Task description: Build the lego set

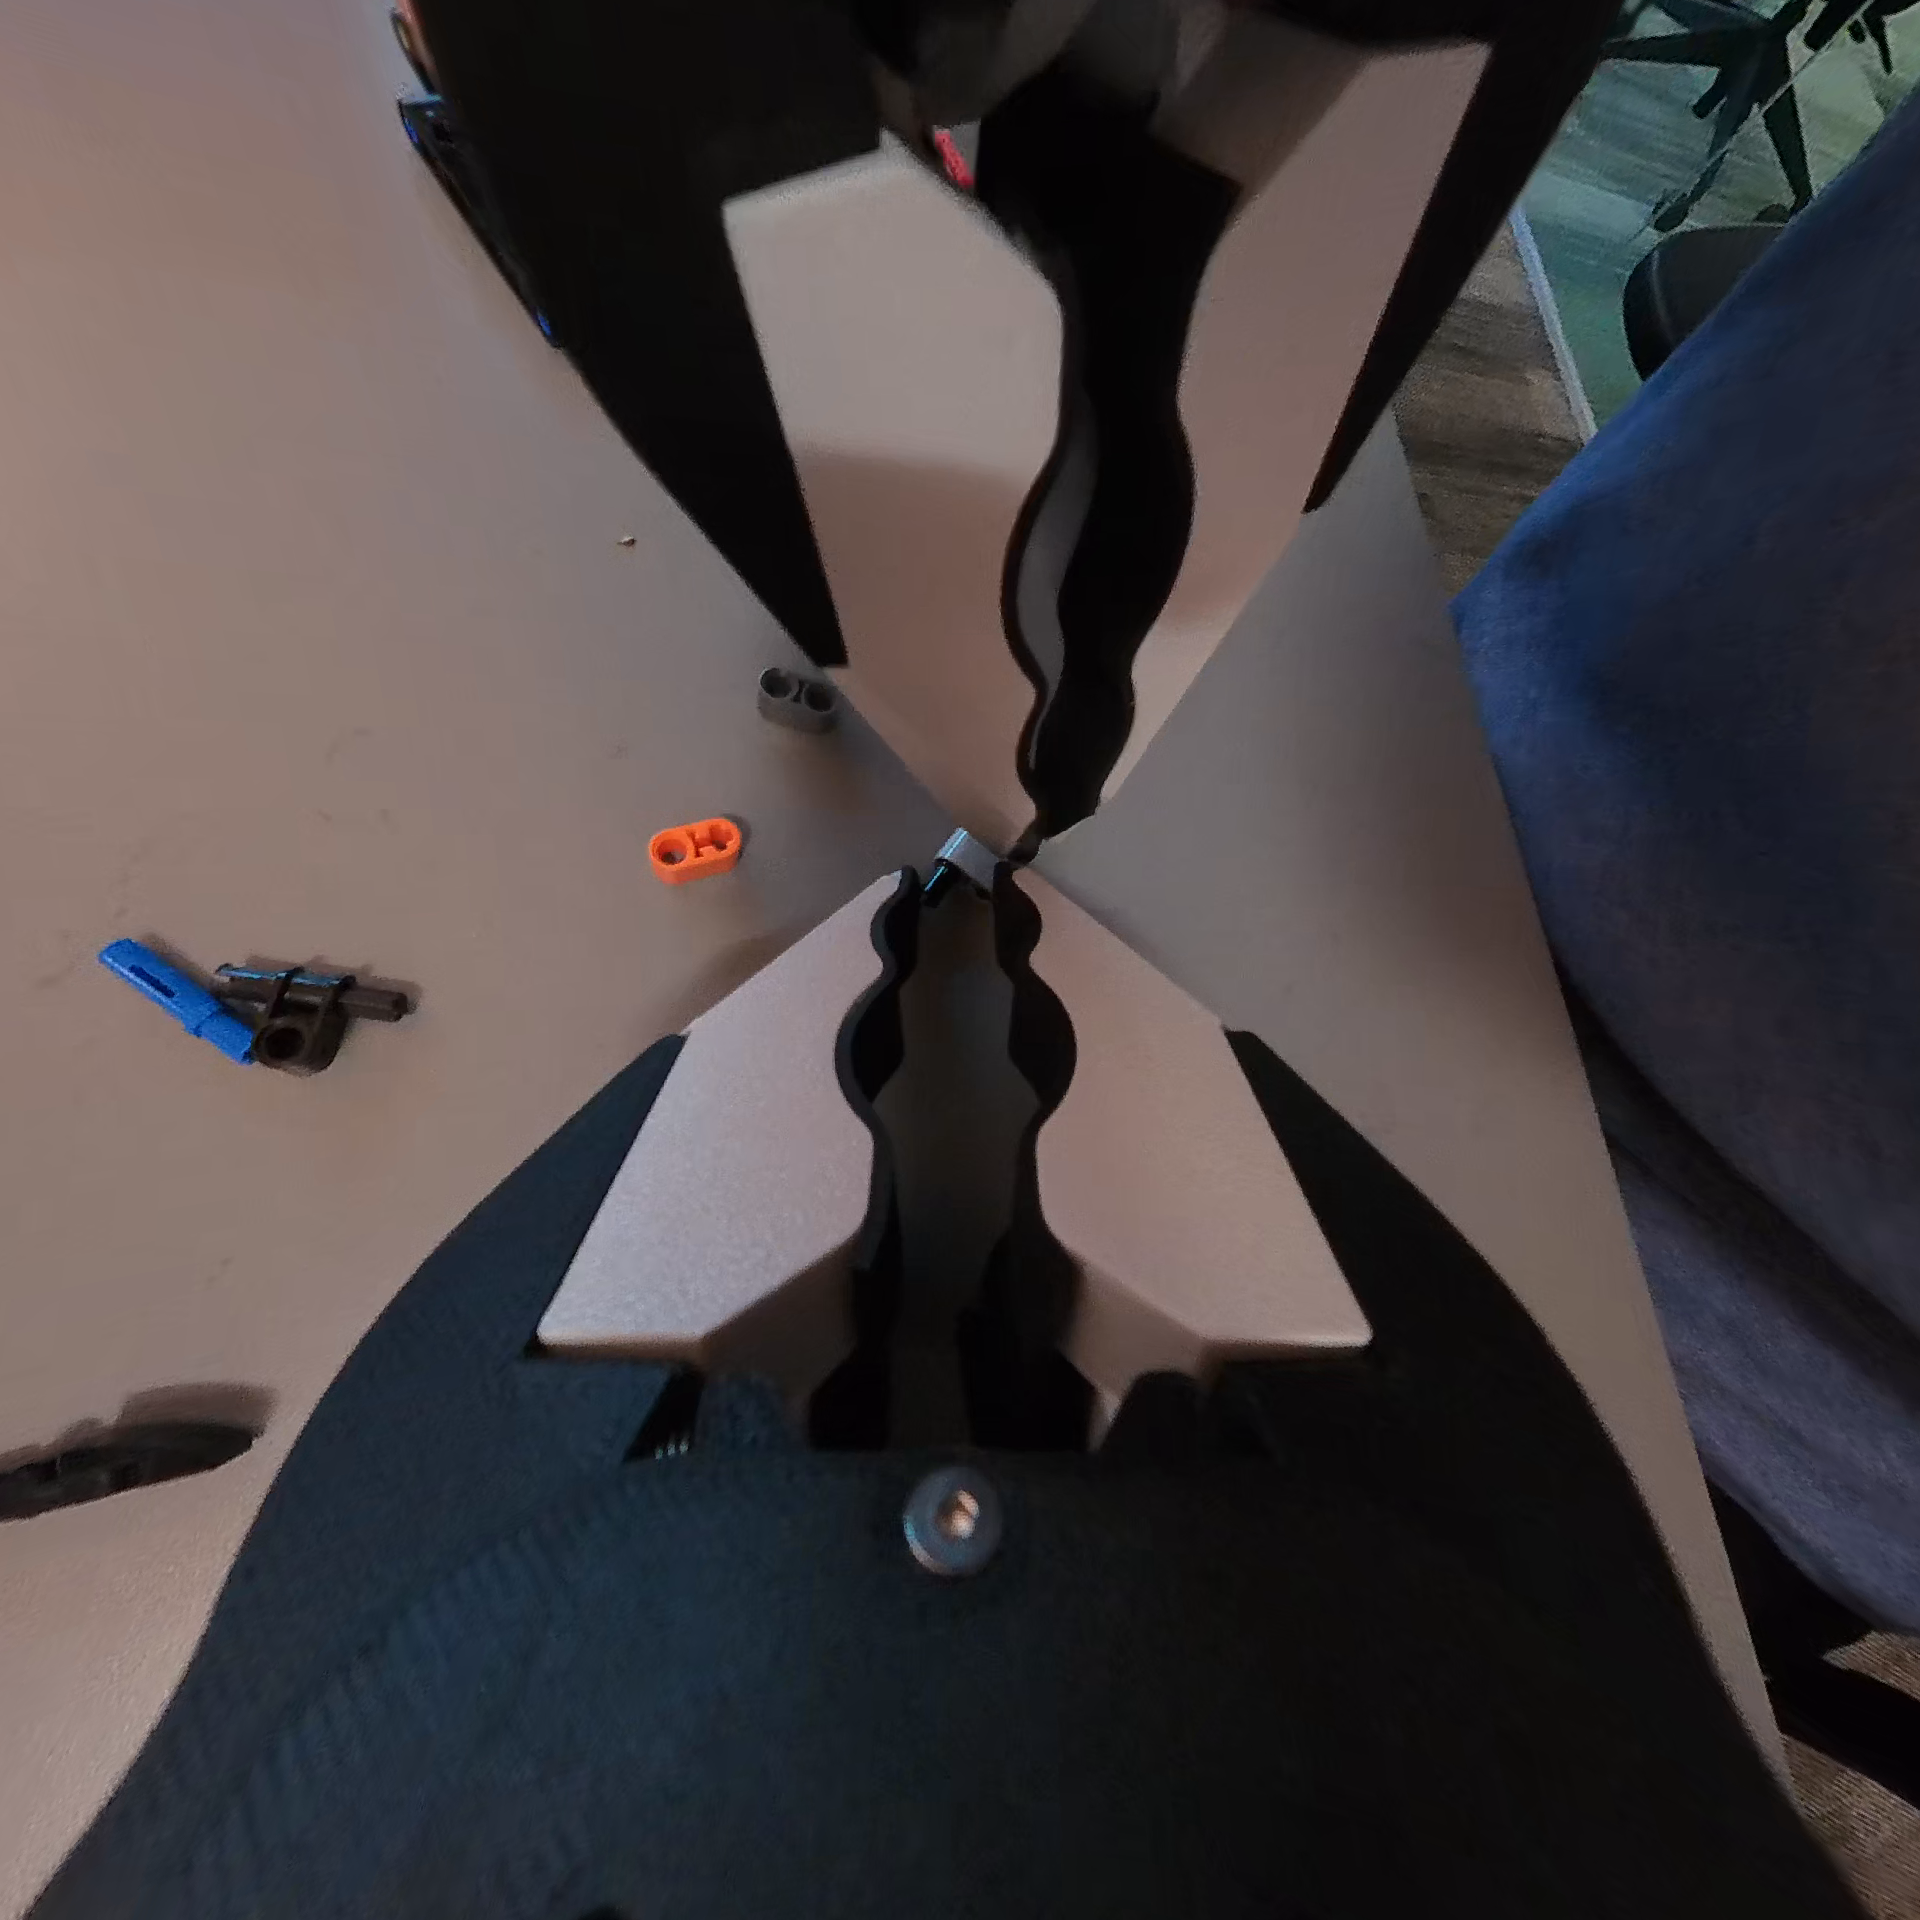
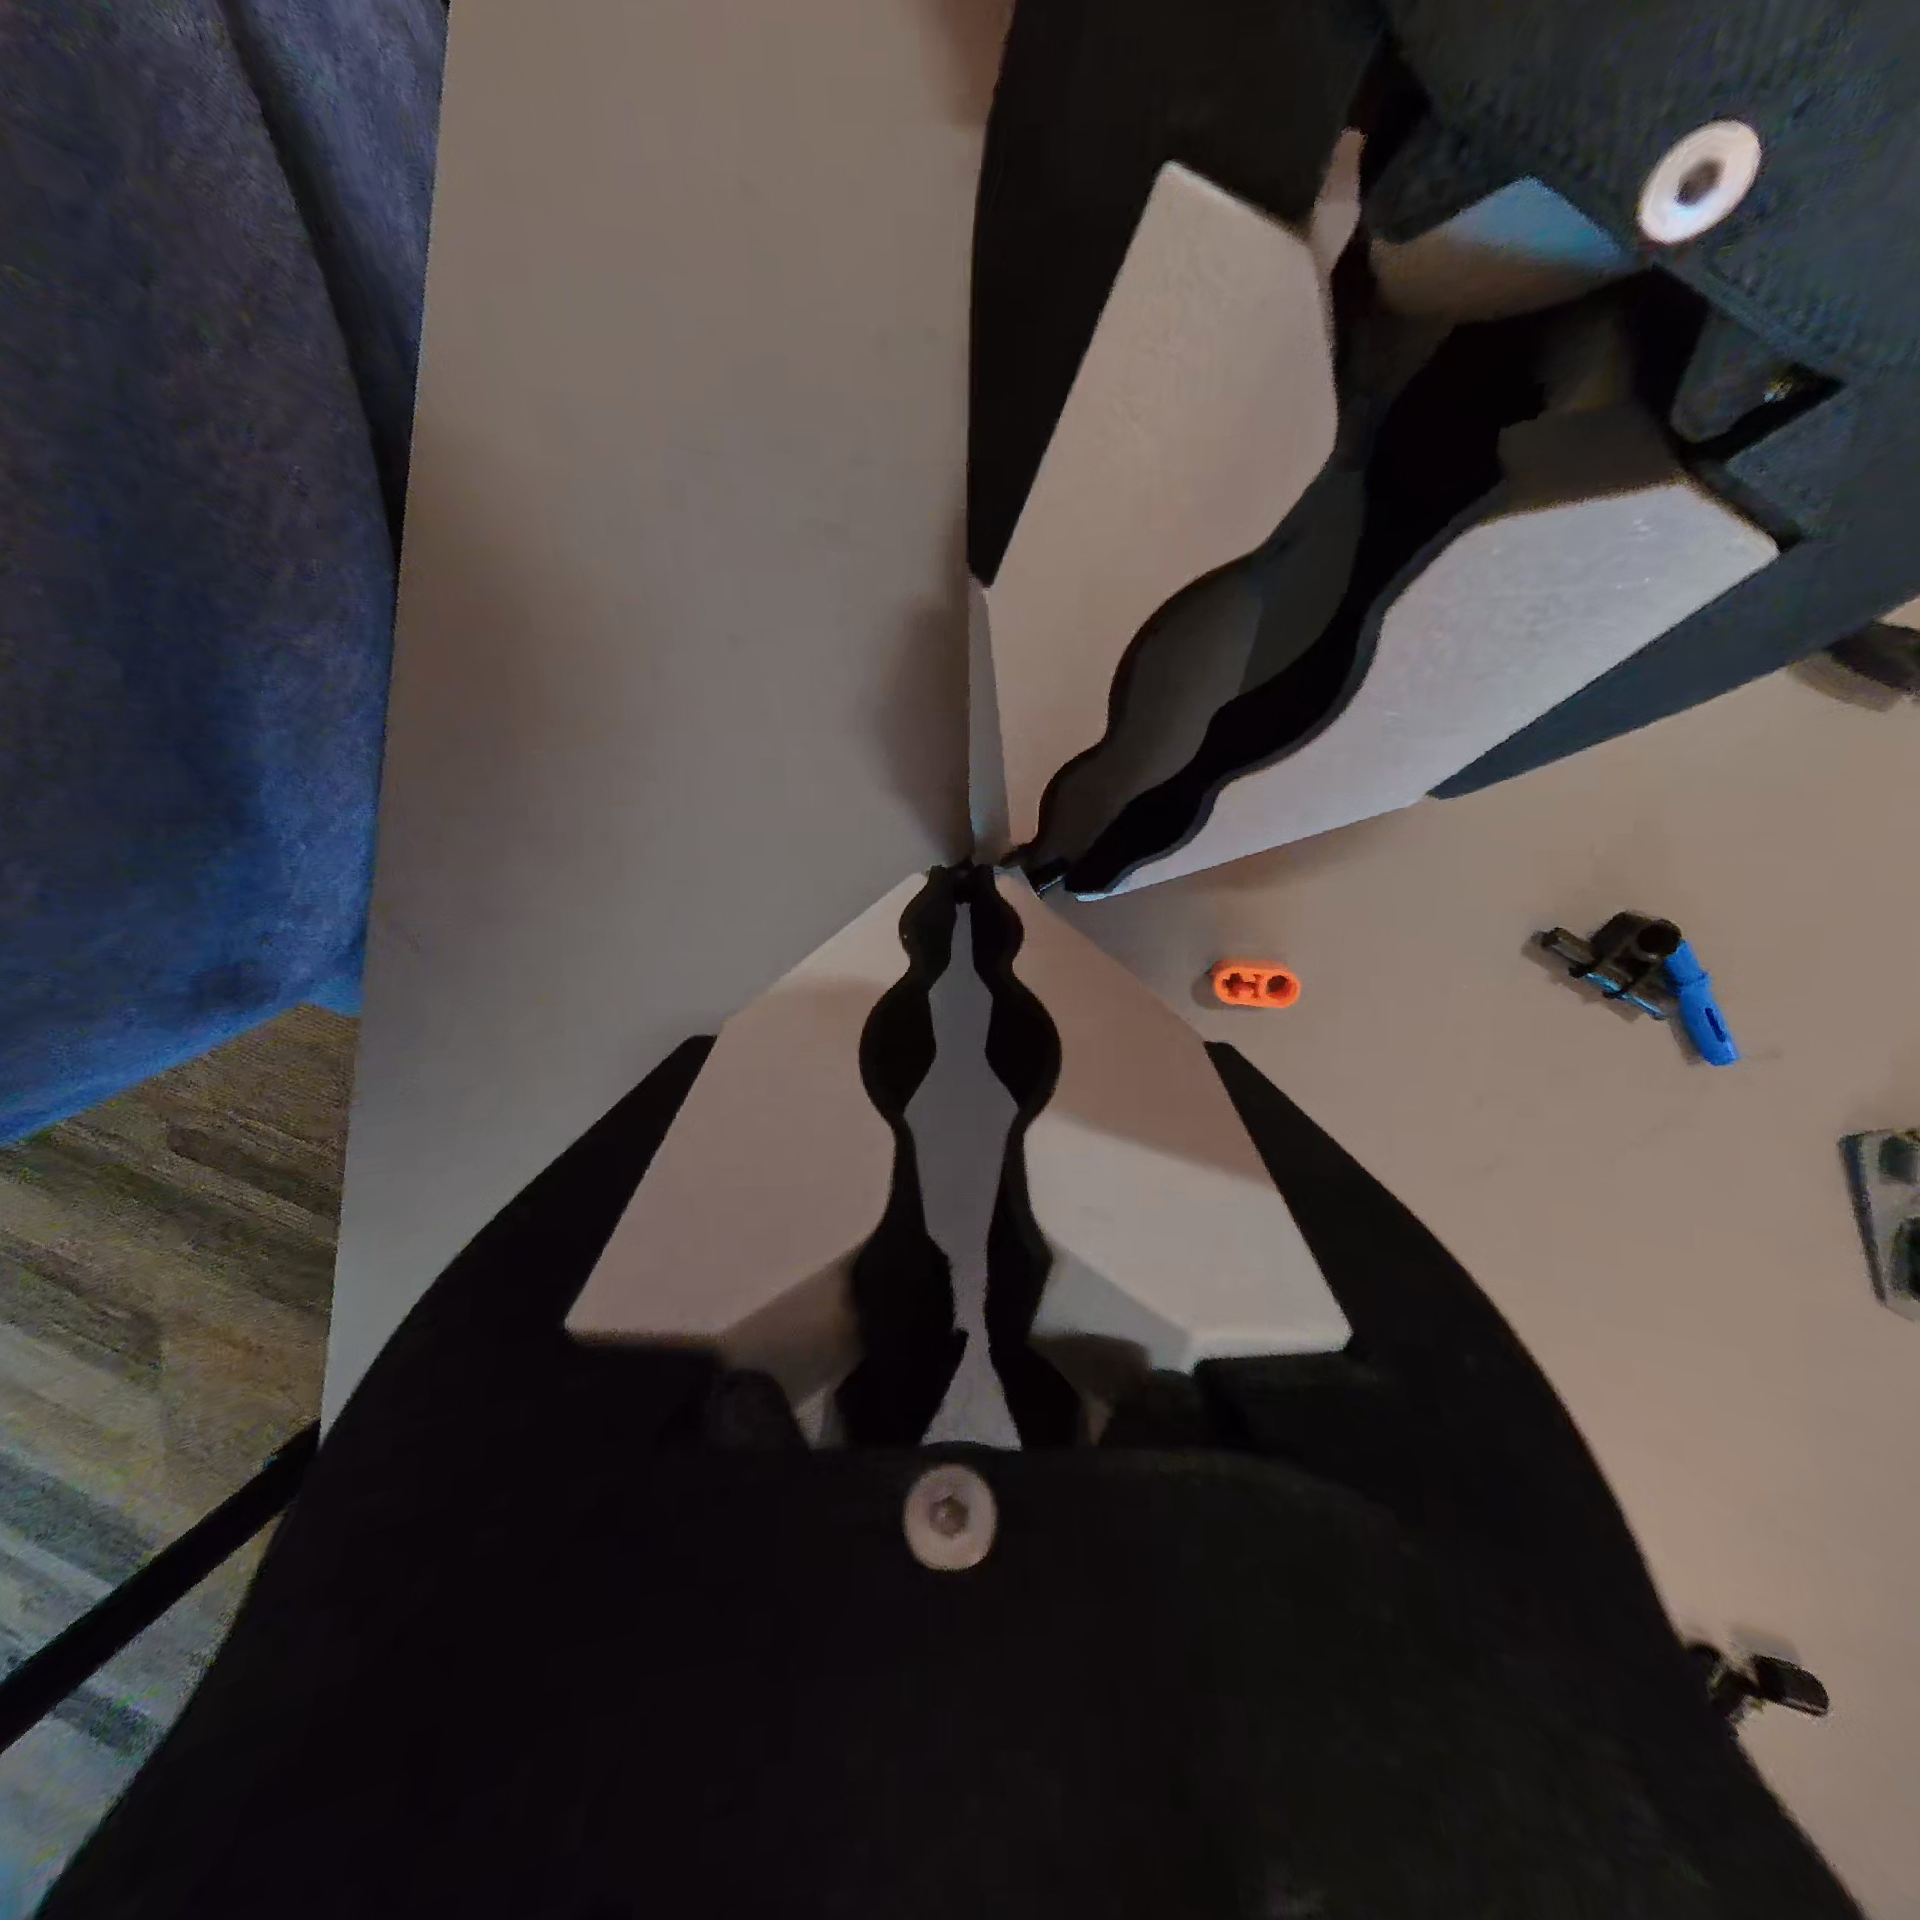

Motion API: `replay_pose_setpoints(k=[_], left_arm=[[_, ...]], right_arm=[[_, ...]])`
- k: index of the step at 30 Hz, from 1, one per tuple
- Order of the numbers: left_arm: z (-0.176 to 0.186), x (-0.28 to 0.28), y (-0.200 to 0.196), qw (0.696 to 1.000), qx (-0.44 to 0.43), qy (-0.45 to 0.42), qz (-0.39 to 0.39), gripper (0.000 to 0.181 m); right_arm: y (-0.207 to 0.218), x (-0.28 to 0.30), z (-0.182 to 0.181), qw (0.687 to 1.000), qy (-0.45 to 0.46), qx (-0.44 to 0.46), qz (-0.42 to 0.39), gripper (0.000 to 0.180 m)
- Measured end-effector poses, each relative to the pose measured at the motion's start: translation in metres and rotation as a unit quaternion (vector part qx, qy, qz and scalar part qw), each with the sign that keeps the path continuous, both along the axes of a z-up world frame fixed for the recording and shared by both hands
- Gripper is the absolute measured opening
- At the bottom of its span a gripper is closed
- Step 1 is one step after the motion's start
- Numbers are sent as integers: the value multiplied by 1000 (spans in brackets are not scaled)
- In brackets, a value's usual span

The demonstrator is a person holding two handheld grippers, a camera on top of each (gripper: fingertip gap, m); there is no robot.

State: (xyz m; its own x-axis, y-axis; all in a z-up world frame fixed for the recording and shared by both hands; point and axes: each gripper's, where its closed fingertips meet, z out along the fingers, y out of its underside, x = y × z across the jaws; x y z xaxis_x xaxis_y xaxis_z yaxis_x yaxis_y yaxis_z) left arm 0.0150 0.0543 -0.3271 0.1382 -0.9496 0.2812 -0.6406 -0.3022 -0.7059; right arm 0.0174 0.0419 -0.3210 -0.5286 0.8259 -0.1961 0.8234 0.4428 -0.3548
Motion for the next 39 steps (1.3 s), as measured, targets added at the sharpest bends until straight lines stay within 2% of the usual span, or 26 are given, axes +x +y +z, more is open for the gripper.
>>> replay_pose_setpoints(k=[7,13,23,29,39], left_arm=[[0,0,1,1000,-3,-1,3,11],[1,0,0,1000,1,-2,3,11],[2,-10,-4,1000,5,-1,26,24],[1,-8,-9,999,41,4,27,37],[2,-4,-9,992,102,28,72,43]], right_arm=[[0,0,0,1000,-1,5,-3,3],[-1,-2,0,997,44,55,-15,2],[-4,-8,8,988,121,14,-90,3],[-4,-4,11,983,151,-6,-108,3],[1,4,20,951,213,-61,-217,3]])
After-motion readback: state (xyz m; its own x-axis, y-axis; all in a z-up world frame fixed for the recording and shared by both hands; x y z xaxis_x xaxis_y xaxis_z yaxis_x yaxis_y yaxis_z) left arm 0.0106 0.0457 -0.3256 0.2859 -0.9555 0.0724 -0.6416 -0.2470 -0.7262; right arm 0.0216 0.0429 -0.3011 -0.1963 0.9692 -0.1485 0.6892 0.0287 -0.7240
